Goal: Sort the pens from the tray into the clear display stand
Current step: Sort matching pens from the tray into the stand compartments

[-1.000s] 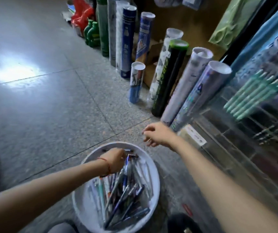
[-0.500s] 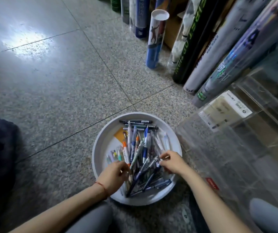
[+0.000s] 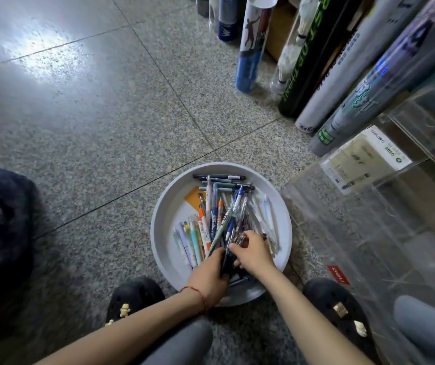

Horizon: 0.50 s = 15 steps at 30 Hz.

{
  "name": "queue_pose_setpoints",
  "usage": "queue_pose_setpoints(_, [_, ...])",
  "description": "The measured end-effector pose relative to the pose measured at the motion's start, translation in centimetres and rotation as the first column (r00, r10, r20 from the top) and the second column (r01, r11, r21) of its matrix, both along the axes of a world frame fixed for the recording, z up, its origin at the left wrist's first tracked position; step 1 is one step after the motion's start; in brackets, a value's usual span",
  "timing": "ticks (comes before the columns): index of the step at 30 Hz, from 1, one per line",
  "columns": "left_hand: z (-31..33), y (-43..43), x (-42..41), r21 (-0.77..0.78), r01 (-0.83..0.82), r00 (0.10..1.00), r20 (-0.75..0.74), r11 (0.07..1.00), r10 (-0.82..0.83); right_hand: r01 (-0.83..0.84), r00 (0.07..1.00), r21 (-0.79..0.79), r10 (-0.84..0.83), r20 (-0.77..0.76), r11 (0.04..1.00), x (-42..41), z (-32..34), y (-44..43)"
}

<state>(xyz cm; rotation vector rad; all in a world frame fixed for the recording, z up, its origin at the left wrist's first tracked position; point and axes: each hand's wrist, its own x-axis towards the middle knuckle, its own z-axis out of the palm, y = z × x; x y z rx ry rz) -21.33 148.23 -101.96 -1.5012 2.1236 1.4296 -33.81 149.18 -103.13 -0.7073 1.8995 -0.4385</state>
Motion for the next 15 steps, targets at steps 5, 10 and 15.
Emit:
queue_pose_setpoints(5, [0.5,-1.2,-0.7,0.054,-0.185,0.976,-0.110,0.981,0.190,-0.005,0.982,-0.051,0.015,0.189,0.999,-0.8,2.5,-1.2])
queue_pose_setpoints(10, [1.0,-1.6,-0.9,0.253,-0.323,0.906,-0.194,0.912,0.375,0.166,0.923,-0.142,-0.103,0.372,0.976,-3.3,5.3,-2.4])
queue_pose_setpoints(15, [0.7,-1.5,0.0,0.305,-0.390,0.886,-0.131,0.869,0.444,0.234,0.972,-0.059,-0.234,0.011,0.970,-6.5,3.0,-1.3])
